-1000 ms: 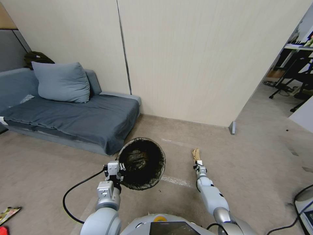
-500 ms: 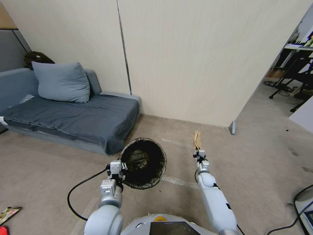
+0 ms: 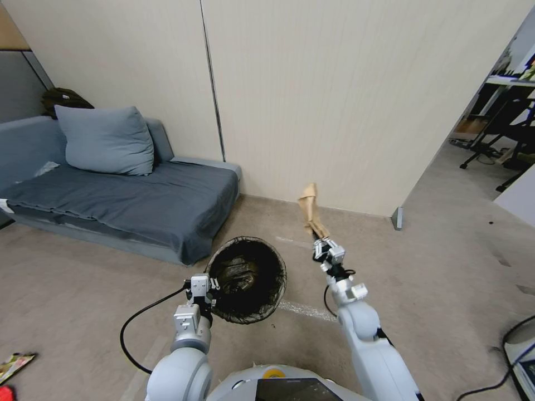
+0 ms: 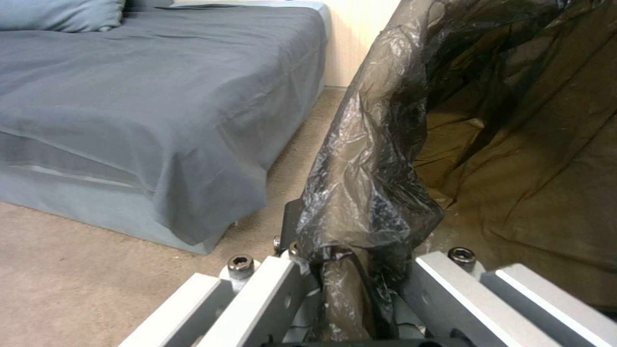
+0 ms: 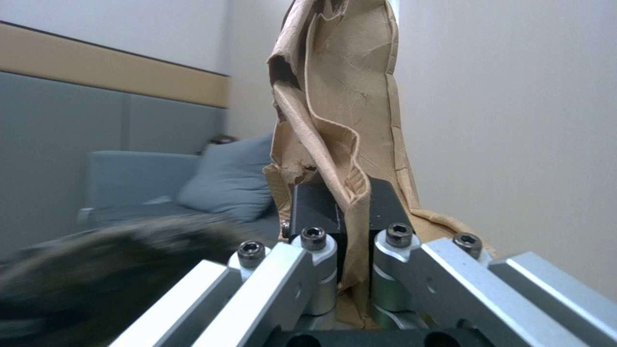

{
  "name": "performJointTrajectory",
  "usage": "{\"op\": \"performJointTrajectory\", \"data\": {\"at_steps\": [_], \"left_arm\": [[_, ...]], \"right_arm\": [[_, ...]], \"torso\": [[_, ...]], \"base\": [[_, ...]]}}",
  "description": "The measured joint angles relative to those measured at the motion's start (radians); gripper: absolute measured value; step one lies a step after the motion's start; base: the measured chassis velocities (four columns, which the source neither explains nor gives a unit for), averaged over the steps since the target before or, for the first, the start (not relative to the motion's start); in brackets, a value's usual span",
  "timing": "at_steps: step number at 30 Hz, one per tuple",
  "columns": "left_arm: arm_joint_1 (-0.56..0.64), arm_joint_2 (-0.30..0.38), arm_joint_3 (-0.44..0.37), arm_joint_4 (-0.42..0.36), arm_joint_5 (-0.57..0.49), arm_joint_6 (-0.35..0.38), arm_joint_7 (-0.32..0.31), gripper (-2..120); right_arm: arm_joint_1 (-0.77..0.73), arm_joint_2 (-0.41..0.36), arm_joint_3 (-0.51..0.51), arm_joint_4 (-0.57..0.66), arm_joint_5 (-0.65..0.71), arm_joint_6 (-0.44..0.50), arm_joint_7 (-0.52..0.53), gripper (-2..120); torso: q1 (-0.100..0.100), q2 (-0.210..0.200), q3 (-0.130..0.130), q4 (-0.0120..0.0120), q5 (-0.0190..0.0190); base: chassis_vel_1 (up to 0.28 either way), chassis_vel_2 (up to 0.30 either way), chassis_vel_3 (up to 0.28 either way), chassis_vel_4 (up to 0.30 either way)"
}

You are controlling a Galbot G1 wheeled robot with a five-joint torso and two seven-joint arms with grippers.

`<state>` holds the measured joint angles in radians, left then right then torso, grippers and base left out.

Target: Pick up the trash bin, then pick up the garbage from the floor and place it into the trash bin.

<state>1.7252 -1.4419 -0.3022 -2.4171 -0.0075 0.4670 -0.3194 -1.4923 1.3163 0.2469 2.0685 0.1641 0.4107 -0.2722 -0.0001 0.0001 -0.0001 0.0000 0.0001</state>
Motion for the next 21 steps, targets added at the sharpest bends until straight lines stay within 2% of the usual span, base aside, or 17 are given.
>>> {"op": "performJointTrajectory", "data": {"at_steps": [2, 8, 14, 15, 21], "left_arm": [[-0.001, -0.002, 0.003, 0.000, 0.002, 0.000, 0.000, 2], [0.001, -0.006, 0.005, -0.003, 0.005, -0.001, 0.000, 2], [0.003, -0.008, 0.005, -0.004, 0.008, -0.003, 0.000, 2], [0.003, -0.009, 0.005, -0.004, 0.008, -0.004, 0.000, 2], [-0.002, -0.010, 0.007, -0.003, 0.008, -0.004, 0.000, 2]], "right_arm": [[-0.013, -0.002, -0.054, -0.013, -0.028, 0.008, -0.010, 0], [-0.026, 0.010, -0.134, -0.074, -0.080, 0.028, -0.015, 0], [-0.030, 0.022, -0.159, -0.130, -0.114, 0.051, -0.017, 0], [-0.031, 0.022, -0.161, -0.150, -0.119, 0.059, -0.017, 0], [-0.033, 0.024, -0.160, -0.204, -0.130, 0.083, -0.021, 0]], "torso": [[0.000, 0.000, 0.000, 0.0000, -0.0001], [0.000, 0.000, 0.000, 0.0001, -0.0001], [0.000, 0.000, 0.000, 0.0000, -0.0002], [0.000, 0.000, 0.000, 0.0006, -0.0025], [0.000, 0.000, 0.000, 0.0005, -0.0029]], "base": [[0.000, 0.000, 0.000, 0.000], [0.000, 0.000, 0.000, 0.000], [0.000, 0.000, 0.000, 0.000], [0.000, 0.000, 0.000, 0.000], [0.000, 0.000, 0.000, 0.000]]}}
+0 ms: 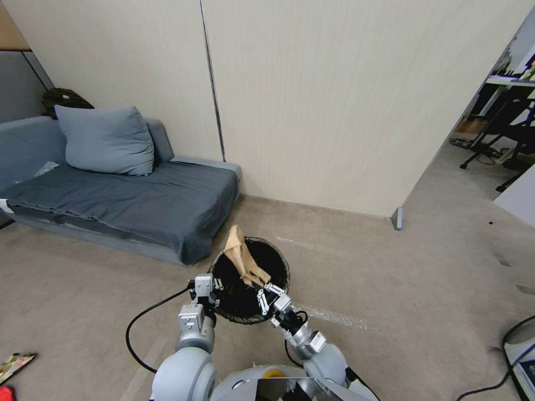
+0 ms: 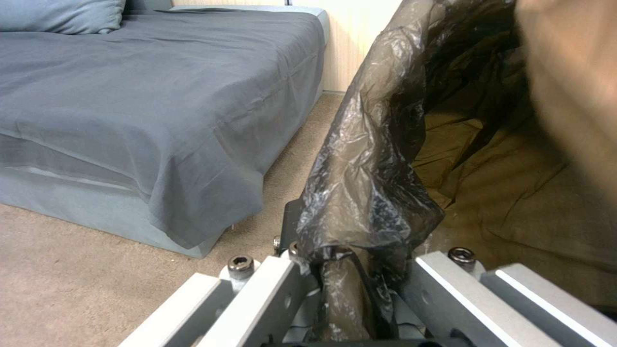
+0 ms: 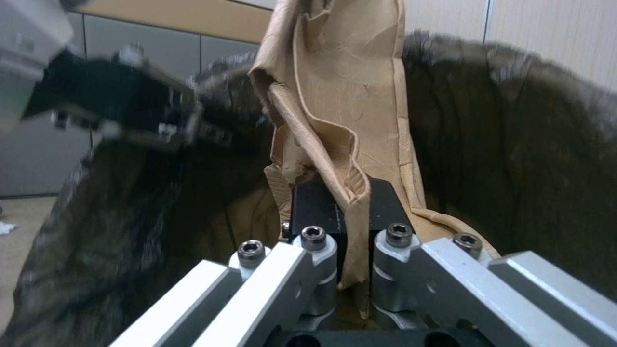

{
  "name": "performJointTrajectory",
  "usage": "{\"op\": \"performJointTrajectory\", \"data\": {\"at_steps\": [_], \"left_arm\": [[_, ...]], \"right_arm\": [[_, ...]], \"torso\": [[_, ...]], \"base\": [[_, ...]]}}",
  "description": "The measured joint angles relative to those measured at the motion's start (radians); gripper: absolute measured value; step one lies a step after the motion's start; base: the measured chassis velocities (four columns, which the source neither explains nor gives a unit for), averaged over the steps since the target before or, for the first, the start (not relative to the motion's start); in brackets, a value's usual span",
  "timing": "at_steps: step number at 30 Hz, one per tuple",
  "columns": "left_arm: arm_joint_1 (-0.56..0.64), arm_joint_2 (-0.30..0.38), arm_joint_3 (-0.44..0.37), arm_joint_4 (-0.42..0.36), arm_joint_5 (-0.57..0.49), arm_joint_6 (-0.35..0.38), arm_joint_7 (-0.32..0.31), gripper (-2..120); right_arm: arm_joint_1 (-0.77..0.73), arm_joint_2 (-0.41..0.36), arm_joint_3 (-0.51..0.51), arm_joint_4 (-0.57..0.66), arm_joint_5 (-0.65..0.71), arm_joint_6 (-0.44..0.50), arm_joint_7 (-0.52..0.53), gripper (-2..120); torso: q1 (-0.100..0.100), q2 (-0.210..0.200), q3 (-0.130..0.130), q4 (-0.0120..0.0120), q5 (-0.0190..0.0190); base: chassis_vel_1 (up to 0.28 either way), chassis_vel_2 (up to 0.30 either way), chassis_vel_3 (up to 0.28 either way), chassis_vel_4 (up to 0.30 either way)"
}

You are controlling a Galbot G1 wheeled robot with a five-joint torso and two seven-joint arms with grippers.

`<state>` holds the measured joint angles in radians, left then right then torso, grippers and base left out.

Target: Pick up the trash bin, then pick up the garbage from the floor and place it into the trash bin.

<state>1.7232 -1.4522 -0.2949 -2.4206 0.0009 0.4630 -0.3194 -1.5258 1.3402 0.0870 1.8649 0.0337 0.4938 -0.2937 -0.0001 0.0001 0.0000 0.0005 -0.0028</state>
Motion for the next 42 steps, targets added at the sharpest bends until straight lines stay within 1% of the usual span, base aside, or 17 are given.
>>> {"op": "performJointTrajectory", "data": {"at_steps": [8, 12, 13, 15, 16, 18, 19, 22, 25, 26, 29, 31, 33, 34, 36, 39, 42], "left_arm": [[-0.005, 0.000, -0.001, 0.001, 0.000, 0.000, 0.000, 2], [-0.006, 0.000, -0.001, 0.000, 0.000, 0.000, 0.000, 2], [-0.006, 0.001, -0.001, -0.001, 0.000, 0.000, 0.000, 2], [-0.006, 0.001, -0.001, -0.001, 0.000, 0.000, 0.000, 2], [-0.006, 0.001, -0.001, -0.001, 0.000, 0.000, 0.000, 2], [-0.006, 0.001, -0.001, -0.001, 0.000, 0.000, 0.000, 2], [-0.006, 0.001, -0.001, -0.001, 0.000, 0.000, 0.000, 2], [-0.007, 0.002, 0.000, -0.001, 0.000, 0.000, 0.000, 2], [-0.009, 0.007, 0.000, -0.002, -0.001, 0.001, 0.001, 2], [-0.009, 0.007, 0.000, -0.002, -0.001, 0.001, 0.001, 2], [-0.009, 0.011, -0.001, -0.002, -0.001, 0.002, 0.001, 2], [-0.009, 0.011, -0.001, -0.002, -0.002, 0.002, 0.001, 2], [-0.010, 0.012, -0.002, -0.002, -0.003, 0.003, 0.001, 2], [-0.010, 0.012, -0.002, -0.002, -0.003, 0.003, 0.001, 2], [-0.012, 0.012, -0.001, -0.002, -0.003, 0.003, 0.001, 2], [-0.013, 0.012, 0.000, -0.002, -0.003, 0.003, 0.001, 2], [-0.014, 0.012, -0.001, -0.002, -0.004, 0.004, 0.001, 2]], "right_arm": [[-0.003, 0.015, 0.019, -0.046, 0.003, 0.017, -0.010, 0], [-0.006, 0.016, 0.024, -0.053, 0.003, 0.016, -0.015, 3], [-0.007, 0.016, 0.025, -0.052, 0.002, 0.012, -0.015, 11], [-0.008, 0.015, 0.026, -0.050, 0.002, 0.011, -0.015, 13], [-0.010, 0.013, 0.028, -0.045, 0.002, 0.009, -0.015, 21], [-0.011, 0.012, 0.028, -0.043, 0.002, 0.007, -0.015, 25], [-0.011, 0.011, 0.029, -0.041, 0.002, 0.006, -0.015, 32], [-0.012, 0.011, 0.030, -0.040, 0.002, 0.005, -0.015, 39], [-0.012, 0.011, 0.031, -0.040, 0.001, 0.005, -0.015, 54], [-0.012, 0.011, 0.031, -0.040, 0.001, 0.005, -0.015, 54], [-0.012, 0.012, 0.030, -0.040, 0.001, 0.005, -0.015, 68], [-0.012, 0.012, 0.030, -0.040, 0.001, 0.005, -0.015, 71], [-0.013, 0.012, 0.031, -0.040, 0.000, 0.005, -0.015, 83], [-0.013, 0.012, 0.031, -0.040, 0.000, 0.005, -0.015, 83], [-0.013, 0.012, 0.032, -0.039, -0.002, 0.005, -0.015, 93], [-0.016, 0.013, 0.033, -0.037, -0.004, 0.005, -0.016, 99], [-0.021, 0.013, 0.036, -0.028, -0.011, 0.008, -0.020, 100]], "torso": [[0.000, 0.000, 0.000, -0.0003, 0.0012], [0.000, 0.000, 0.000, -0.0003, 0.0032], [0.000, 0.000, 0.000, -0.0002, 0.0037], [0.000, 0.000, 0.000, -0.0002, 0.0038], [0.000, 0.000, 0.000, -0.0004, 0.0039], [0.000, 0.000, 0.000, -0.0005, 0.0040], [0.000, 0.000, 0.000, -0.0006, 0.0040], [0.000, 0.000, 0.000, -0.0007, 0.0041], [0.000, 0.000, 0.000, -0.0006, 0.0040], [0.000, 0.000, 0.000, -0.0006, 0.0040], [0.000, 0.000, 0.000, -0.0006, 0.0032], [0.000, 0.000, 0.000, -0.0006, 0.0031], [0.000, 0.000, 0.000, -0.0005, 0.0030], [0.000, 0.000, 0.000, -0.0005, 0.0030], [0.000, 0.000, 0.000, -0.0005, 0.0030], [0.000, 0.000, 0.000, -0.0005, 0.0029], [0.000, 0.000, 0.000, -0.0006, 0.0029]], "base": [[0.000, 0.000, 0.000, 0.000], [0.000, 0.000, 0.000, 0.000], [0.000, 0.000, 0.000, 0.000], [0.000, 0.000, 0.000, 0.000], [0.000, 0.000, 0.000, 0.000], [0.000, 0.000, 0.000, 0.000], [0.000, 0.000, 0.000, 0.000], [0.000, 0.000, 0.000, 0.000], [0.000, 0.000, 0.000, 0.000], [0.000, 0.000, 0.000, 0.000], [0.000, 0.000, 0.000, 0.000], [0.000, 0.000, 0.000, 0.000], [0.000, 0.000, 0.000, 0.000], [0.000, 0.000, 0.000, 0.000], [0.000, 0.000, 0.000, 0.000], [0.000, 0.000, 0.000, 0.000], [0.000, 0.000, 0.000, 0.000]]}}
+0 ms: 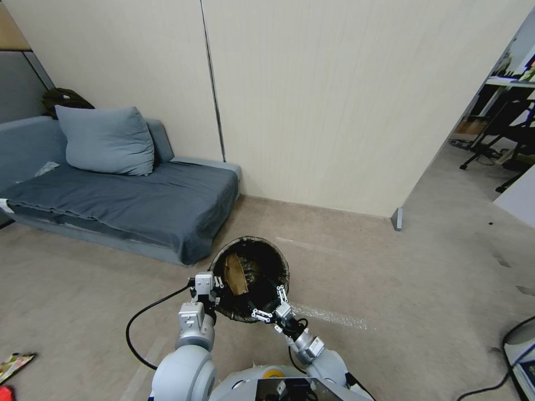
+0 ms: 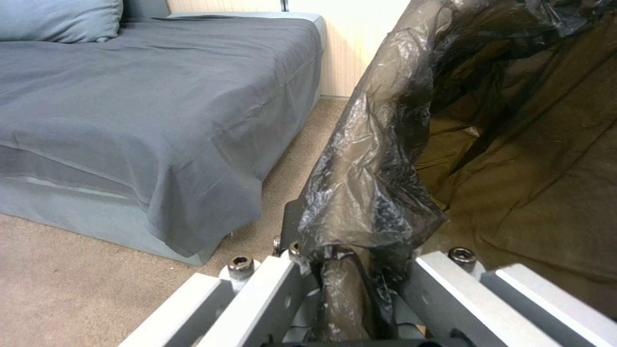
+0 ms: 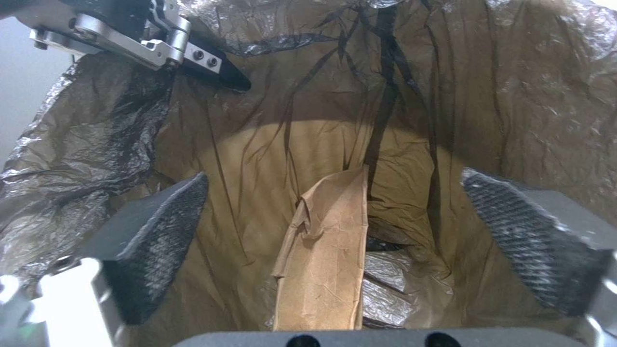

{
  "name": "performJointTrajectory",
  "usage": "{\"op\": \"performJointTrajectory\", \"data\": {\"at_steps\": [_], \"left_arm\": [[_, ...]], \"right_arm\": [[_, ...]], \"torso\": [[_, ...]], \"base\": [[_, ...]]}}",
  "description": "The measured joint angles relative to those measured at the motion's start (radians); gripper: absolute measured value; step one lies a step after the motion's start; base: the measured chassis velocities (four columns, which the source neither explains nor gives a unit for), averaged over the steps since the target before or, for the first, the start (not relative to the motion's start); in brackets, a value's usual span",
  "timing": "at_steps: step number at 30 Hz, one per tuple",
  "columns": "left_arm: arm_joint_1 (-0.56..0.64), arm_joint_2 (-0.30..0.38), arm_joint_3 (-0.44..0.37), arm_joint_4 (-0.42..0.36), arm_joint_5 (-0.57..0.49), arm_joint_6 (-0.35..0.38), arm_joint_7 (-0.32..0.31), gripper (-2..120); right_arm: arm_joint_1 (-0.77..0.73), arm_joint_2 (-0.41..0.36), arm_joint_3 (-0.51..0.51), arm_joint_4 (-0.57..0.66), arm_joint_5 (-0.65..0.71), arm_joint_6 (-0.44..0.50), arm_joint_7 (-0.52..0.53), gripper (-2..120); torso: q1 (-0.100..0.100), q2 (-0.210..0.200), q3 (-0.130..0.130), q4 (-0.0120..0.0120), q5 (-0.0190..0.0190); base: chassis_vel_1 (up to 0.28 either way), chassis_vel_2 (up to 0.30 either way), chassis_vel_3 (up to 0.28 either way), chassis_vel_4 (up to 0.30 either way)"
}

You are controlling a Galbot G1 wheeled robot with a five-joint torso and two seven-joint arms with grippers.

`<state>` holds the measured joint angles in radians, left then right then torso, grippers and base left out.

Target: Pick up the trash bin, then pick up the garbage from the floor and place it into the trash bin.

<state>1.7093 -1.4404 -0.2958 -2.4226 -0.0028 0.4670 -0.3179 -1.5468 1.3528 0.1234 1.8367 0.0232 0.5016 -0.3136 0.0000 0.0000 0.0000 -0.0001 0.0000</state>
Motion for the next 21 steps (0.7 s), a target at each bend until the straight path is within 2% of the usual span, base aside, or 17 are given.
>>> {"op": "performJointTrajectory", "data": {"at_steps": [6, 8, 9, 11, 14, 17, 18, 21], "left_arm": [[-0.003, 0.004, -0.004, 0.003, -0.001, 0.001, 0.000, 2], [-0.005, 0.010, -0.009, 0.007, -0.002, 0.002, 0.001, 2], [-0.005, 0.010, -0.009, 0.007, -0.002, 0.002, 0.001, 2], [-0.010, 0.026, -0.017, 0.012, -0.002, 0.002, 0.005, 2], [-0.010, 0.041, -0.022, 0.013, -0.002, 0.002, 0.009, 2], [-0.014, 0.065, -0.030, 0.018, -0.002, -0.001, 0.017, 2], [-0.014, 0.065, -0.030, 0.018, -0.002, -0.001, 0.017, 2], [-0.014, 0.078, -0.033, 0.022, -0.002, -0.004, 0.022, 2]], "right_arm": [[-0.019, 0.002, 0.010, 0.062, -0.031, 0.018, -0.005, 100], [-0.038, 0.006, 0.020, 0.132, -0.050, 0.025, 0.001, 100], [-0.038, 0.006, 0.020, 0.132, -0.050, 0.025, 0.001, 100], [-0.062, 0.010, 0.064, 0.230, -0.076, 0.031, 0.027, 100], [-0.077, 0.018, 0.105, 0.289, -0.104, 0.029, 0.056, 100], [-0.120, 0.036, 0.155, 0.388, -0.121, -0.023, 0.159, 100], [-0.120, 0.036, 0.155, 0.388, -0.121, -0.023, 0.159, 100], [-0.170, 0.072, 0.173, 0.437, -0.120, -0.058, 0.255, 100]], "torso": [[0.000, 0.000, 0.000, -0.0002, 0.0003], [0.000, 0.000, 0.000, -0.0003, 0.0020], [0.000, 0.000, 0.000, -0.0003, 0.0020], [0.000, 0.000, 0.000, -0.0002, 0.0005], [0.000, 0.000, 0.000, -0.0003, 0.0010], [0.000, 0.000, 0.000, -0.0001, 0.0006], [0.000, 0.000, 0.000, -0.0001, 0.0006], [0.000, 0.000, 0.000, -0.0002, 0.0003]], "base": [[0.000, 0.000, 0.000, 0.000], [0.000, 0.000, 0.000, 0.000], [0.000, 0.000, 0.000, 0.000], [0.000, 0.000, 0.000, 0.000], [0.000, 0.000, 0.000, 0.000], [0.000, 0.000, 0.000, 0.000], [0.000, 0.000, 0.000, 0.000], [0.000, 0.000, 0.000, 0.000]]}}
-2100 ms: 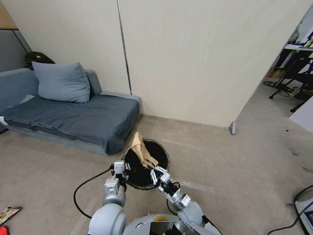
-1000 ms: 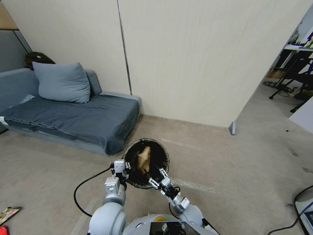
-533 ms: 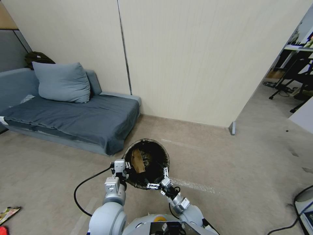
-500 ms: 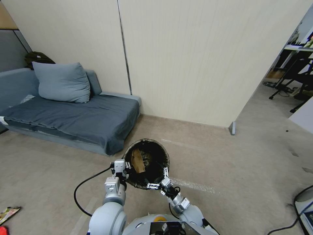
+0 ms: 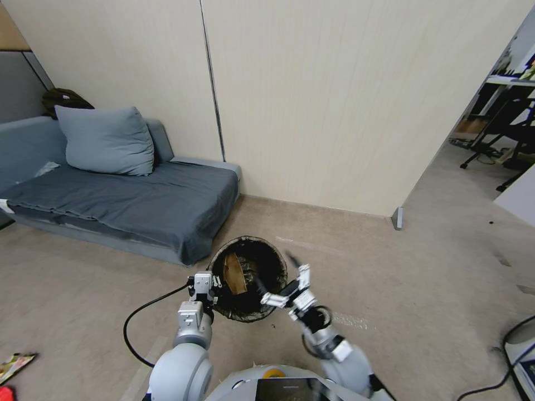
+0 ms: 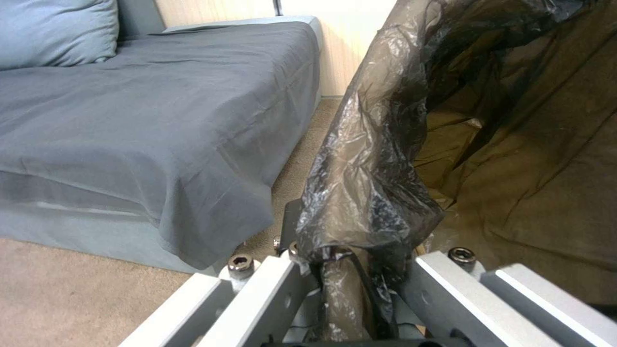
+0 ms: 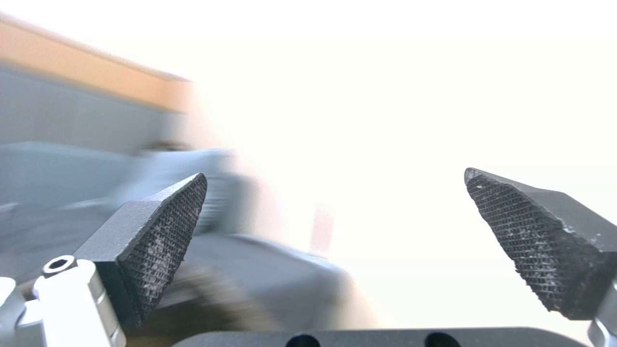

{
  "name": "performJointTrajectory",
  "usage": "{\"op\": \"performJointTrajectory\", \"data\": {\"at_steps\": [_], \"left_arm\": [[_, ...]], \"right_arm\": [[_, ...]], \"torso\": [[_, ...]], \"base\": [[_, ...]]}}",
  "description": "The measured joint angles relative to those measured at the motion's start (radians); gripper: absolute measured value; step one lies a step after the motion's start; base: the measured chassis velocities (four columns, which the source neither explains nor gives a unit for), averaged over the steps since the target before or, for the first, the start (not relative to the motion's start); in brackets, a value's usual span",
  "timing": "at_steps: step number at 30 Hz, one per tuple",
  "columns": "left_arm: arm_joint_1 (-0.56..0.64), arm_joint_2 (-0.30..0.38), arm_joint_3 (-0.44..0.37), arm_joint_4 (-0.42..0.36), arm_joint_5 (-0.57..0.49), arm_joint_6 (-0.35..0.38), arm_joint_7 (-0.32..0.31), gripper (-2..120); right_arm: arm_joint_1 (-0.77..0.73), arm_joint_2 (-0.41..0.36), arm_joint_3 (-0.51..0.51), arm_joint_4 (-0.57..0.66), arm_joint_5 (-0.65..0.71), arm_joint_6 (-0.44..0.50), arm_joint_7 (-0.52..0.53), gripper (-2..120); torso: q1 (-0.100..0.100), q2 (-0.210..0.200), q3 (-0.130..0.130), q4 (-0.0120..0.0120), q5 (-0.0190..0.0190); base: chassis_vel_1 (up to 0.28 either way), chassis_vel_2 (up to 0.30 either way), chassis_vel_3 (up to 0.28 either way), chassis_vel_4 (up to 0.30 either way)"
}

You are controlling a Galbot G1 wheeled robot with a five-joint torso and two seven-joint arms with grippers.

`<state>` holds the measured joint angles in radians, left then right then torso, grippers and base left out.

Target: Pick up the trash bin, then pick up the garbage from the floor and place it into the trash bin.

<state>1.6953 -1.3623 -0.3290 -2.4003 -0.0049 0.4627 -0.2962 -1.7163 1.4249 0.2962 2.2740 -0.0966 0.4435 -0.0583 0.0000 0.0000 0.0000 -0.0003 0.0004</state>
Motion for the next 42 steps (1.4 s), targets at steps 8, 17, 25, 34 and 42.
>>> {"op": "performJointTrajectory", "data": {"at_steps": [8, 17, 25, 34, 42], "left_arm": [[0.005, 0.021, -0.009, 0.009, -0.014, -0.010, 0.007, 2], [-0.001, 0.020, -0.009, 0.020, -0.026, -0.029, 0.002, 2], [0.003, 0.020, -0.009, 0.014, -0.029, -0.029, 0.000, 2], [0.008, 0.016, -0.007, 0.007, -0.025, -0.029, 0.003, 2], [0.010, 0.011, -0.007, 0.002, -0.024, -0.026, 0.005, 2]], "right_arm": [[-0.055, 0.110, 0.041, 0.022, -0.033, 0.019, 0.092, 100], [-0.099, 0.146, 0.078, 0.001, -0.056, 0.088, 0.103, 100], [-0.096, 0.142, 0.093, -0.028, -0.045, 0.103, 0.116, 100], [-0.079, 0.124, 0.104, -0.037, -0.017, 0.102, 0.114, 100], [-0.074, 0.119, 0.103, -0.044, -0.013, 0.104, 0.109, 100]], "torso": [[0.000, 0.000, 0.000, 0.0002, -0.0003], [0.000, 0.000, 0.000, 0.0003, -0.0004], [0.000, 0.000, 0.000, 0.0003, -0.0004], [0.000, 0.000, 0.000, 0.0002, -0.0004], [0.000, 0.000, 0.000, 0.0003, -0.0003]], "base": [[0.000, 0.000, 0.000, 0.000], [0.000, 0.000, 0.000, 0.000], [0.000, 0.000, 0.000, 0.000], [0.000, 0.000, 0.000, 0.000], [0.040, 0.036, 0.041, 0.040]]}}
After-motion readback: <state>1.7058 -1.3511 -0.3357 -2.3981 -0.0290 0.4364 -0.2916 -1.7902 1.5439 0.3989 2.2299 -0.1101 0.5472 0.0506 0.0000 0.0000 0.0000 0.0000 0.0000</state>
